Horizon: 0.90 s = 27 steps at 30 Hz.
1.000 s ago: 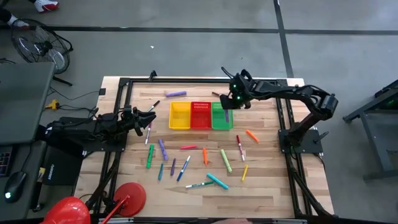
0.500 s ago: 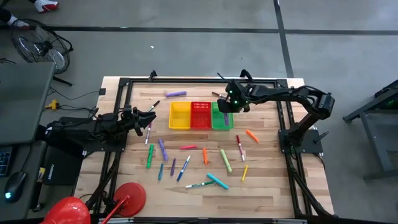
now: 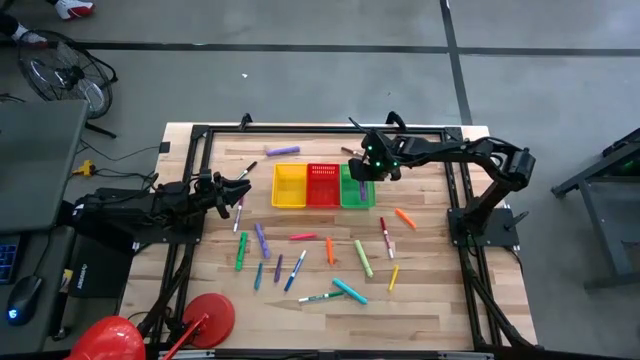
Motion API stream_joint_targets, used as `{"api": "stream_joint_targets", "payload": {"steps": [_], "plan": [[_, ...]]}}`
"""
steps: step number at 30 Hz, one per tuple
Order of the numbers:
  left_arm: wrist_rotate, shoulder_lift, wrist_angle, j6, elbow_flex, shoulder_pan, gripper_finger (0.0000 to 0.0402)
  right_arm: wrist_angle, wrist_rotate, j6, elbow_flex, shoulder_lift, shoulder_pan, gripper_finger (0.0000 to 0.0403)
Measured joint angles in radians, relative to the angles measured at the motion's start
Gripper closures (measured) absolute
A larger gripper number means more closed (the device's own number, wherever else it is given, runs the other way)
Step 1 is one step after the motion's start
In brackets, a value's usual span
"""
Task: Pick & Place Markers
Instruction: Put the dark purple highlighter into the green bin, then put the light green highlighter into the green bin
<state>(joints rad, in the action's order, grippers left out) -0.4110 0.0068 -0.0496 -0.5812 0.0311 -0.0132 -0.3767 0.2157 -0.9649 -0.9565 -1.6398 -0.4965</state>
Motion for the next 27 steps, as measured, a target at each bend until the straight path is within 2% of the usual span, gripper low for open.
{"api": "stream_joint_targets", "payload": {"steps": [13, 27], "plan": [[0.000, 0.000, 0.000, 0.000, 0.000, 0.000, 0.0275, 0.000, 0.007, 0.004, 0.000, 0.000, 0.000, 0.0290], [0.000, 0.000, 0.000, 0.000, 0.000, 0.000, 0.0275, -0.009, 0.042, 0.082, 0.000, 0.064, -0.001, 0.0289]]}}
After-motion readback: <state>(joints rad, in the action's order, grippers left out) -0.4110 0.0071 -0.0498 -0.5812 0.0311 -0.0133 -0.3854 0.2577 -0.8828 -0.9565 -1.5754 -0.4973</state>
